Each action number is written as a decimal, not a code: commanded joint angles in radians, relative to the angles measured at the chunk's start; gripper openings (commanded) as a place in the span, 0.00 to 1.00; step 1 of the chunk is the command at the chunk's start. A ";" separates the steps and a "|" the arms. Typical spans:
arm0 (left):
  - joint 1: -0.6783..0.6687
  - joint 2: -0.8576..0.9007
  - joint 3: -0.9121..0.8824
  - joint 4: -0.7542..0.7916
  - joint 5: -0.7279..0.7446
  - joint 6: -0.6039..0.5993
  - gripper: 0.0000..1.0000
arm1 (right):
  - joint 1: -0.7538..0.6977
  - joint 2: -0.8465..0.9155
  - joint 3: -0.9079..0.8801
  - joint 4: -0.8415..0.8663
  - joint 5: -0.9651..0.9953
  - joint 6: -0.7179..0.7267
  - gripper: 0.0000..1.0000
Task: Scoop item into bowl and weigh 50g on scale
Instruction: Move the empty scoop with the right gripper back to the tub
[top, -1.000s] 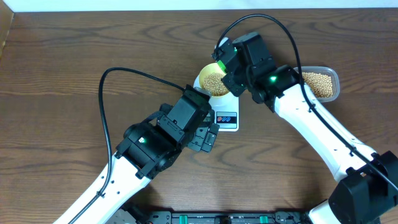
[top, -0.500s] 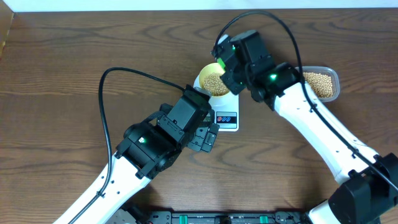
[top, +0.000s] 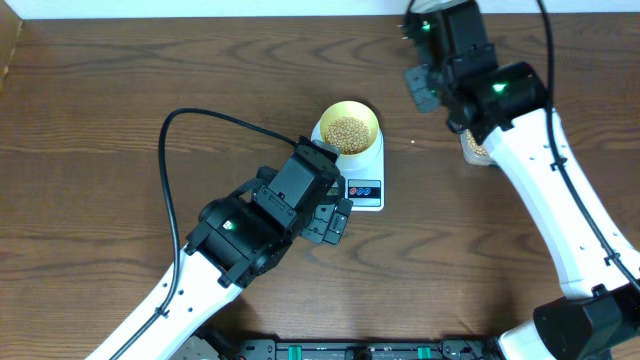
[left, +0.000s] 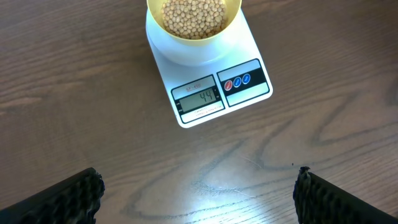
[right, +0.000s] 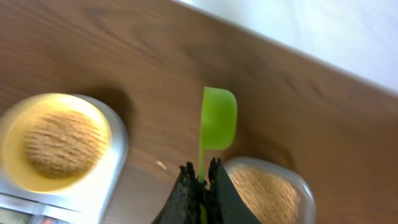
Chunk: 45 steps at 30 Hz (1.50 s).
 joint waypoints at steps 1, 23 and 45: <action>0.003 0.002 0.011 -0.003 -0.010 0.013 0.99 | -0.061 0.004 0.015 -0.061 0.097 0.155 0.01; 0.003 0.002 0.011 -0.003 -0.010 0.013 1.00 | -0.284 0.009 -0.117 -0.241 0.045 0.368 0.01; 0.003 0.002 0.011 -0.003 -0.010 0.013 1.00 | -0.317 0.010 -0.384 0.029 0.077 0.356 0.01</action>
